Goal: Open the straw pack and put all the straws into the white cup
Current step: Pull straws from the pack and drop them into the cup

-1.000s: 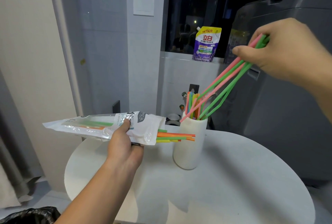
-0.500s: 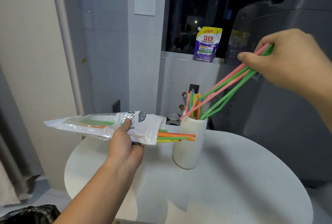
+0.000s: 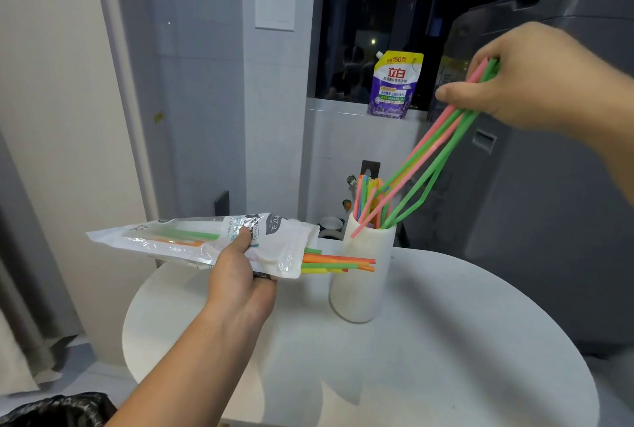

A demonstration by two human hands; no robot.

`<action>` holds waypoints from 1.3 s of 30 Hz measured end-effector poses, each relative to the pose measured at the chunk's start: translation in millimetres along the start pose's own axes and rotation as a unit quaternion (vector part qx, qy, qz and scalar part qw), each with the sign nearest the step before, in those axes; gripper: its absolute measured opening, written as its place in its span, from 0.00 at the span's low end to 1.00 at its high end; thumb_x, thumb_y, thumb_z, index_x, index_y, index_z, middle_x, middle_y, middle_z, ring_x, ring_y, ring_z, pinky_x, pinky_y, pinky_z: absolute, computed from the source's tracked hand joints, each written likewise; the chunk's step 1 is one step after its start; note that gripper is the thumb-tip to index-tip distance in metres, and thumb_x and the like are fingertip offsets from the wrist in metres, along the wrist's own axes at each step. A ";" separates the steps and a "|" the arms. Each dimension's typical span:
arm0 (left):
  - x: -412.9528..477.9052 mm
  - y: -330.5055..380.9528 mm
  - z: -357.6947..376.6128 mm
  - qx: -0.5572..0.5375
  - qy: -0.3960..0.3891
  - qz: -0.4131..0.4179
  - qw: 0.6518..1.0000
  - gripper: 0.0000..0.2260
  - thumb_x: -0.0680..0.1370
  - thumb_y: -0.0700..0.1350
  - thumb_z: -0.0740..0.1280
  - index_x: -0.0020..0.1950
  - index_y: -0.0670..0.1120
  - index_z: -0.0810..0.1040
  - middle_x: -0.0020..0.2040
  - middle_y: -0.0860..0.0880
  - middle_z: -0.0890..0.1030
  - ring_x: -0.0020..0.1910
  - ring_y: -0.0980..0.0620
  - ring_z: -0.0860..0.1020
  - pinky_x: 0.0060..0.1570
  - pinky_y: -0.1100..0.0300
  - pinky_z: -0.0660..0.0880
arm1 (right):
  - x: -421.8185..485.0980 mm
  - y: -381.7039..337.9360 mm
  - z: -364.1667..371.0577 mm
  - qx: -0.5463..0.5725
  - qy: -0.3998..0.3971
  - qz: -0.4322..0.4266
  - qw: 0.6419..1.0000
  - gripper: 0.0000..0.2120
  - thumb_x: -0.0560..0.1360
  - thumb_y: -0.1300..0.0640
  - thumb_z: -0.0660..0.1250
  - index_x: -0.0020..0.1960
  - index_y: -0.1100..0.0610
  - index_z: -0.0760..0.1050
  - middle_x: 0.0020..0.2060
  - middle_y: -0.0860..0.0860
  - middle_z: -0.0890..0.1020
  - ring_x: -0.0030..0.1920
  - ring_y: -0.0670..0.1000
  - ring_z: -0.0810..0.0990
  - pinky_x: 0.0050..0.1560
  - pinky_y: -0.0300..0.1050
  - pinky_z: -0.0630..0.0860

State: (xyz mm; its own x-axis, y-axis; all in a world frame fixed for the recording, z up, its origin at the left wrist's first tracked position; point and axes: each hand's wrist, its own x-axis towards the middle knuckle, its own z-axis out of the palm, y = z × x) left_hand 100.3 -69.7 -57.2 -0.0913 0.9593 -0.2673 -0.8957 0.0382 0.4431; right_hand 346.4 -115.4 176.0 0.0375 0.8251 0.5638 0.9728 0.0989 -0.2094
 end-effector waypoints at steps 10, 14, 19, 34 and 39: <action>2.8 0.8 -3.0 0.001 0.001 -0.003 1.000 0.14 0.83 0.40 0.66 0.68 0.44 0.77 0.55 0.48 0.87 0.43 0.52 0.87 0.43 0.54 0.85 | 3.6 5.1 -9.3 -0.006 0.013 -0.040 0.999 0.21 0.74 0.40 0.72 0.34 0.56 0.77 0.21 0.49 0.72 0.22 0.50 0.71 0.26 0.40 0.66; 2.1 -0.3 -2.4 0.001 0.001 -0.005 1.000 0.13 0.83 0.40 0.66 0.67 0.43 0.78 0.54 0.48 0.87 0.42 0.52 0.87 0.44 0.53 0.85 | 5.8 2.5 -7.5 -0.007 -0.005 -0.042 0.999 0.20 0.73 0.40 0.73 0.33 0.55 0.77 0.19 0.46 0.72 0.22 0.49 0.71 0.25 0.39 0.64; 1.6 0.5 -2.4 0.002 -0.001 0.001 1.000 0.14 0.83 0.40 0.66 0.68 0.44 0.77 0.54 0.48 0.87 0.43 0.52 0.87 0.44 0.53 0.85 | 12.4 1.0 6.5 0.000 -0.045 -0.005 0.999 0.17 0.74 0.42 0.73 0.36 0.54 0.78 0.15 0.35 0.72 0.17 0.37 0.72 0.17 0.35 0.63; 1.4 0.4 -1.2 0.005 -0.002 -0.008 1.000 0.14 0.83 0.40 0.66 0.69 0.44 0.77 0.59 0.46 0.86 0.51 0.50 0.86 0.51 0.51 0.82 | 57.2 0.5 17.2 0.013 -0.111 -0.021 0.994 0.22 0.70 0.37 0.75 0.41 0.58 0.83 0.31 0.57 0.83 0.22 0.48 0.69 0.18 0.37 0.66; 1.4 0.6 -1.1 0.000 0.003 -0.008 1.000 0.14 0.83 0.40 0.66 0.69 0.44 0.77 0.59 0.46 0.86 0.50 0.50 0.85 0.52 0.51 0.82 | 69.8 -2.4 25.5 -0.001 -0.136 -0.020 0.990 0.24 0.68 0.35 0.75 0.42 0.57 0.83 0.38 0.59 0.87 0.28 0.50 0.76 0.24 0.42 0.73</action>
State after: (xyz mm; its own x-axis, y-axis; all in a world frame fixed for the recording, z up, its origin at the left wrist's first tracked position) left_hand 99.2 -68.6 -58.2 -0.0786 0.9569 -0.2796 -0.8969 0.0545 0.4389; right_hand 340.9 -43.8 195.5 -0.0640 0.9402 0.3346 0.9729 0.1334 -0.1888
